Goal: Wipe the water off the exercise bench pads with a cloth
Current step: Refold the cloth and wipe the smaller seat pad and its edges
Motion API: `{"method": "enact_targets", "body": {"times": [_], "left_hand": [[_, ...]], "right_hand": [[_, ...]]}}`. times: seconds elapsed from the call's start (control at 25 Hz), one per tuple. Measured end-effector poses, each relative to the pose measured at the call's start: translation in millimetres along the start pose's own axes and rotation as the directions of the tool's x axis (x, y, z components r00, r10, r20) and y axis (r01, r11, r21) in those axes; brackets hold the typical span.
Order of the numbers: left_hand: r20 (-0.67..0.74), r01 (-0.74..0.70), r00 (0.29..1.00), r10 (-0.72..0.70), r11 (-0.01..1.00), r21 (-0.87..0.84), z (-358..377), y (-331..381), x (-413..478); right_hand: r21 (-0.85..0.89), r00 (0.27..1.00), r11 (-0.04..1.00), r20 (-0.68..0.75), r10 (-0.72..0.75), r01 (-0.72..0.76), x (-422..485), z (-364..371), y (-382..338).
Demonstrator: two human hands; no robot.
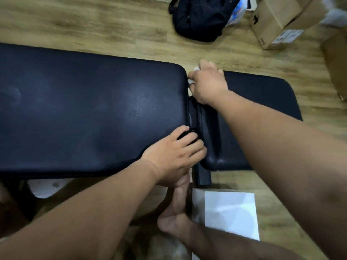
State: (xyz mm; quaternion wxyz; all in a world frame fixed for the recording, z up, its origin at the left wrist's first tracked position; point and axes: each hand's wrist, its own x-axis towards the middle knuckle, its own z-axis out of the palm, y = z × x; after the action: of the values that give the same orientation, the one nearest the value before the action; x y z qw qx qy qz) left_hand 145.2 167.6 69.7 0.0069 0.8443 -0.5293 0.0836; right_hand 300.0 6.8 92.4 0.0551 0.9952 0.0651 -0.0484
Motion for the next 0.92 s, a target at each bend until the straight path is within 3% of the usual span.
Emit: {"method": "enact_targets", "body": {"times": [0.2, 0.32, 0.44, 0.64, 0.92], "left_hand": [[0.047, -0.007, 0.999, 0.006, 1.000, 0.025, -4, -1, 0], [0.052, 0.002, 0.999, -0.002, 1.000, -0.005, -3, -1, -1], [0.035, -0.001, 0.999, 0.002, 1.000, -0.029, -1, 0, 0], [0.060, -0.004, 0.998, 0.009, 0.996, -0.088, 0, -5, -1], [0.098, -0.002, 0.995, 0.012, 0.995, -0.099, 2, -3, -1]], "right_hand": [[0.170, 0.979, 0.965, 0.075, 0.189, -0.199, -2, -7, -18], [0.107, 1.000, 0.994, 0.024, 0.008, -0.010, -34, -6, -4], [0.178, 0.988, 0.975, 0.054, -0.147, 0.136, -28, -15, 24], [0.231, 0.975, 0.952, 0.141, 0.173, -0.203, 62, -8, 49], [0.251, 0.973, 0.958, 0.216, 0.085, -0.140, 27, -12, 39]]}}
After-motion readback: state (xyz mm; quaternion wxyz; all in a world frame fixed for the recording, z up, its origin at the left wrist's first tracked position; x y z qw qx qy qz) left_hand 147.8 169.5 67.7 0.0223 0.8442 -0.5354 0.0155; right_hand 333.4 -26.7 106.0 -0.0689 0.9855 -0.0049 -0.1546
